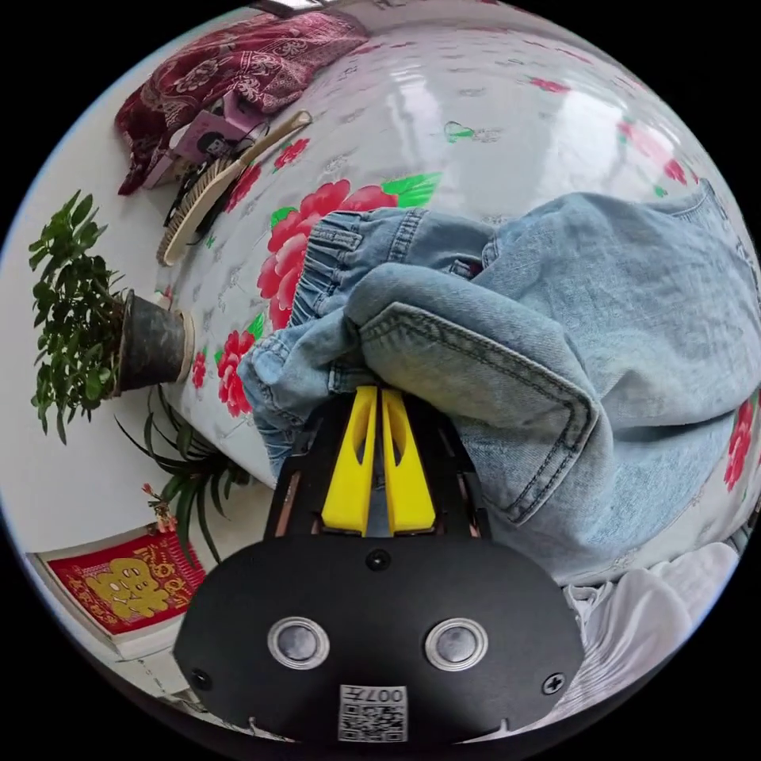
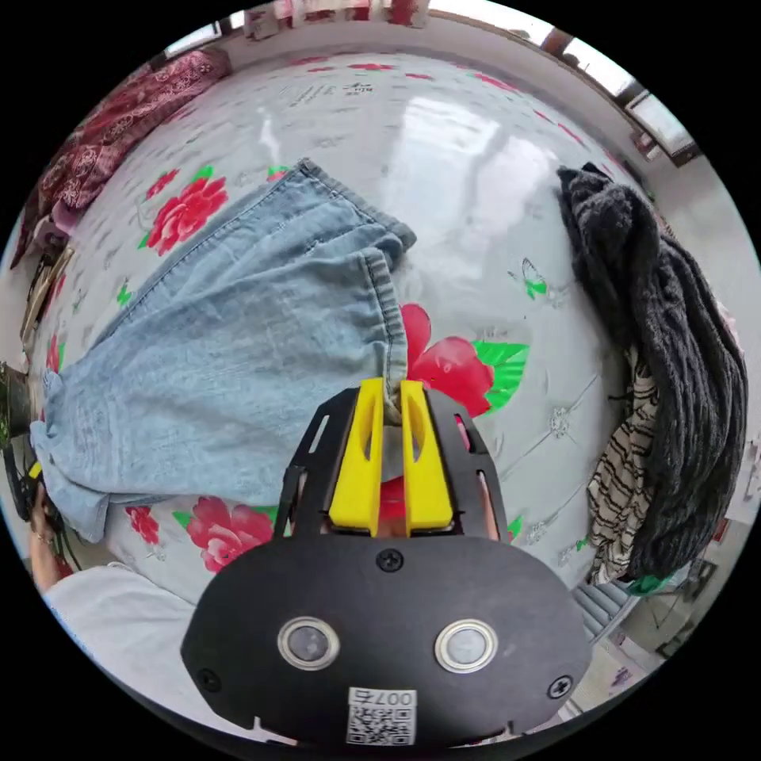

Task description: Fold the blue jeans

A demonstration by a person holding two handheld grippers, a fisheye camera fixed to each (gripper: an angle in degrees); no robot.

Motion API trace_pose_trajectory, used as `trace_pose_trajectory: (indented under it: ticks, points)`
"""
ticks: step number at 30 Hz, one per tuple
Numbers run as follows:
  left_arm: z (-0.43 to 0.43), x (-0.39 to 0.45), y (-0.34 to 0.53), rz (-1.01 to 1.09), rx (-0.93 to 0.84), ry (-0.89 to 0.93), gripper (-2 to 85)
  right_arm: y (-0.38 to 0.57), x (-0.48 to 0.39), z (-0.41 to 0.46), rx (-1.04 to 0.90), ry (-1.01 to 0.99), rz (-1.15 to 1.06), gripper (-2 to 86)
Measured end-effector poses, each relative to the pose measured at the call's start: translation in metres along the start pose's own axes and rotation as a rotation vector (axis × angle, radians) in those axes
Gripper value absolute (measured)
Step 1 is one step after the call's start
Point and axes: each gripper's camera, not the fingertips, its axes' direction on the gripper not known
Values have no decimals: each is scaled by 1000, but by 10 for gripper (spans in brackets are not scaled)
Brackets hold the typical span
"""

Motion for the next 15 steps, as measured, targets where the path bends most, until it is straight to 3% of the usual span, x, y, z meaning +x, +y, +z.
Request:
trace_pose_trajectory:
  ticks: [2,6,10,13,15]
  points:
    - [-9,-29,-7,-106,23,144,-9,0,6,-24,94,11,-38,20]
    - [-57,-108,-6,-356,203,379,-10,17,82,-129,451,-311,85,5]
    - [-109,-139,5,-362,355,427,-10,66,124,-217,744,-428,123,2]
    - [-157,-157,35,-319,474,508,-10,127,140,-275,920,-390,125,2]
    - [-187,-160,59,-163,511,549,-10,180,151,-303,994,-321,146,4]
